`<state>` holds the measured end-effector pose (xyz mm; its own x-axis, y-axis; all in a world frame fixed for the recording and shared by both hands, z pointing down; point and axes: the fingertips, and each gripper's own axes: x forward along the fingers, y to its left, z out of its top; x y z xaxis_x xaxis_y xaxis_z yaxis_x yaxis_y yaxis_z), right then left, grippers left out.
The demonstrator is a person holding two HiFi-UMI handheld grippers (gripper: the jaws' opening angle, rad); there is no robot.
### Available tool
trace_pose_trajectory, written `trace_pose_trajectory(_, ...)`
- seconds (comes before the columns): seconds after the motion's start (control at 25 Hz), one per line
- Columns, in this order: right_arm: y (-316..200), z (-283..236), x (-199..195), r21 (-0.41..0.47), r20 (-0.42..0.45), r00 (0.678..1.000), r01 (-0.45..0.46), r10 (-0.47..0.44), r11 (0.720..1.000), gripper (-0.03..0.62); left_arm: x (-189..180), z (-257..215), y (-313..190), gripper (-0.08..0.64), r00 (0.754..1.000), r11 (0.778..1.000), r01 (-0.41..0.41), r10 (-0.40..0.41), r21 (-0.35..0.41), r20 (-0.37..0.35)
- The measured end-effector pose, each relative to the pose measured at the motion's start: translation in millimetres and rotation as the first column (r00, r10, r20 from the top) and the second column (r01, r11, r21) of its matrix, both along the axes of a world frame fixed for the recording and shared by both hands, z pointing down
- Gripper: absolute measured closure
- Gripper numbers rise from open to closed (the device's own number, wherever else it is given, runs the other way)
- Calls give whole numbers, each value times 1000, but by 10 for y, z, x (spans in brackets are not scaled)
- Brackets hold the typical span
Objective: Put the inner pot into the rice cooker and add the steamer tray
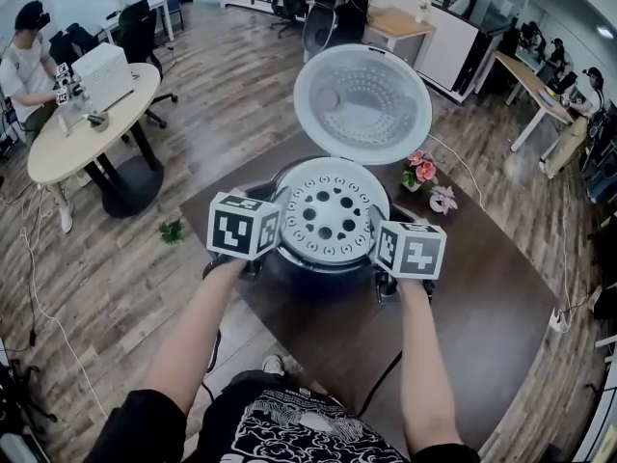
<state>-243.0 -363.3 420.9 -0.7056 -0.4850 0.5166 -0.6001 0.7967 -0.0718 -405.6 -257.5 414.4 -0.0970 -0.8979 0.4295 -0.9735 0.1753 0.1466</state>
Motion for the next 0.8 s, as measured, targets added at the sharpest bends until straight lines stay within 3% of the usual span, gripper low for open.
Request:
trace_pose_trajectory(0.52, 76, -85, 120, 53, -4, 1000, 4, -4, 999, 451, 172, -183, 97, 462, 1000, 1000, -9, 9, 28, 20)
trace_pose_trajectory(0.8, 134, -195, 420, 80, 27, 1000, -12, 10, 997, 453, 471, -316, -17, 462, 997, 995, -67, 65, 67, 32)
